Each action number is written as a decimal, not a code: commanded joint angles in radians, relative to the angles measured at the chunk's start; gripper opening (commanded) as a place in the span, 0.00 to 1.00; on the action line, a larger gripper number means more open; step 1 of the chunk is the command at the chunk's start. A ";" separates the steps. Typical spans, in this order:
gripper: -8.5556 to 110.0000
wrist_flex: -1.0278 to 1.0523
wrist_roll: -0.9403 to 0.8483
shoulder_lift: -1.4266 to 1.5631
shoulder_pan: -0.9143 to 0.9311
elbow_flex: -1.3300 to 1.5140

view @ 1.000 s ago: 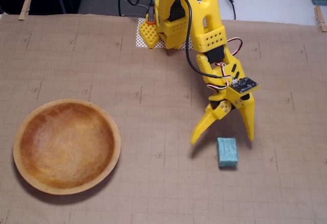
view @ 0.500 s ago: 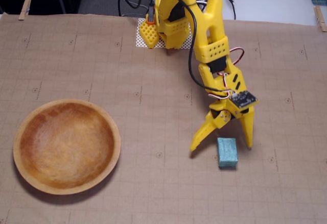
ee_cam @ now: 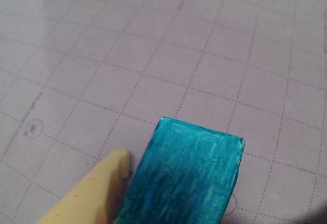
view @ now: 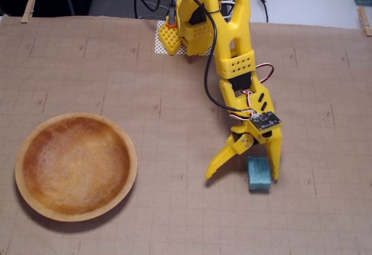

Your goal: Grasp a blue block and put it in the bowl.

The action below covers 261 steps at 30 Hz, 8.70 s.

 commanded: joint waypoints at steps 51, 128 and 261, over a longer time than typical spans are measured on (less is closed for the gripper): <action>0.45 -0.094 -0.006 -0.032 -0.015 -0.038; 0.10 -0.107 -0.009 0.206 -0.040 0.192; 0.07 -0.095 -0.196 0.531 0.870 0.176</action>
